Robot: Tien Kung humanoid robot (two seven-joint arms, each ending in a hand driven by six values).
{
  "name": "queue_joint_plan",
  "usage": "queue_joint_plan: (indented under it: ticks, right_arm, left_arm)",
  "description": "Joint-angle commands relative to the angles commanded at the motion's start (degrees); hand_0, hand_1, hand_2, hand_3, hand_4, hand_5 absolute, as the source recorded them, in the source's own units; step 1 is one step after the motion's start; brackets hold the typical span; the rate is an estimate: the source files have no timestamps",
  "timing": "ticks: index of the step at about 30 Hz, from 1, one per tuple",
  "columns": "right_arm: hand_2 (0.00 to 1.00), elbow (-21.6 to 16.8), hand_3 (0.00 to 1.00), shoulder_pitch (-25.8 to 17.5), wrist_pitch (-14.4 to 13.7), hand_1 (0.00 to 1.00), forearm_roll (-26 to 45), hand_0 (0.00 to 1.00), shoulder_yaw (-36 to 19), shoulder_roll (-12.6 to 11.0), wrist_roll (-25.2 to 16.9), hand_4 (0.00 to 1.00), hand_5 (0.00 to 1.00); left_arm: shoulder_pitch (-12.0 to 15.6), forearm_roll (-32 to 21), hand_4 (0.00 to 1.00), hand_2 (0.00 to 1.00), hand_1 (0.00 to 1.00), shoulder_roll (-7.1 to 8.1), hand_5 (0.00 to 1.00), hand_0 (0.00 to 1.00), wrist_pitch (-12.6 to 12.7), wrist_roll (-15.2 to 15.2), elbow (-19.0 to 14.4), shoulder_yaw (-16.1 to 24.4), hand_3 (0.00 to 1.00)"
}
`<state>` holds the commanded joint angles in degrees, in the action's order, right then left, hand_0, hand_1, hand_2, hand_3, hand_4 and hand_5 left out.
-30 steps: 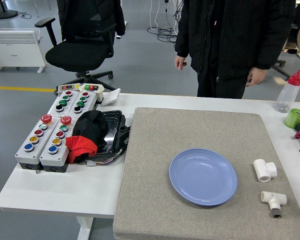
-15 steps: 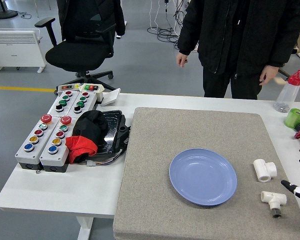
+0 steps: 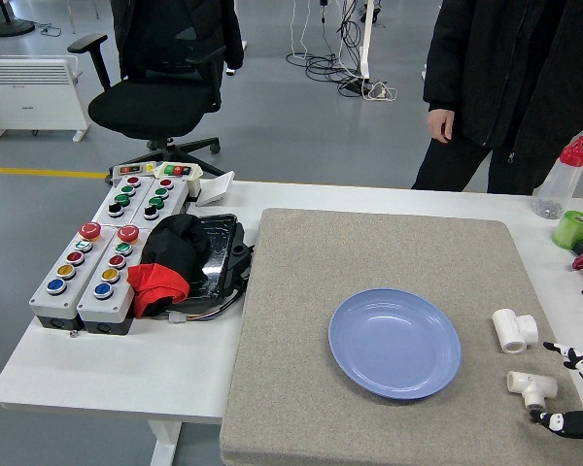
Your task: Pick pipe place plate twice
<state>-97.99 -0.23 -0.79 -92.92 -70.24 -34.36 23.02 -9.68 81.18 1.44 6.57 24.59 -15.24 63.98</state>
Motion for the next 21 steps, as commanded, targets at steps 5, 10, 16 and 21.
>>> queue_joint_plan:
  ticks: [5, 10, 16, 21]
  right_arm:
    - [0.998, 0.9, 0.974, 1.6, 0.8, 0.924, -0.5, 0.975, 2.0, 0.3, 0.8, 0.846, 0.377]
    - [0.942, 2.5, 0.920, 3.8, 2.0, 0.874, -1.2, 0.915, 3.0, 1.0, 2.0, 0.802, 0.315]
    - [0.922, 3.8, 0.893, 5.6, 3.1, 0.870, -2.5, 0.907, 4.1, 0.6, 2.9, 0.792, 0.302]
    - [0.880, 3.5, 0.844, 5.6, 5.4, 0.847, -2.9, 0.875, 4.3, -0.3, 4.0, 0.786, 0.290]
  left_arm:
    - [-0.1, -0.7, 0.503, 0.692, 0.673, 0.05, 0.998, 0.674, 0.1, 0.0, -0.1, -0.4, 0.637]
    - [-0.2, -1.0, 0.503, 0.691, 0.673, 0.04, 0.998, 0.674, 0.2, 0.2, -0.2, -0.7, 0.631]
    - [-0.3, -1.6, 0.501, 0.690, 0.672, 0.05, 0.998, 0.674, 0.3, 0.1, -0.2, -1.0, 0.631]
    - [-0.3, -1.9, 0.501, 0.689, 0.672, 0.06, 0.998, 0.674, 0.5, 0.0, -0.1, -1.2, 0.628]
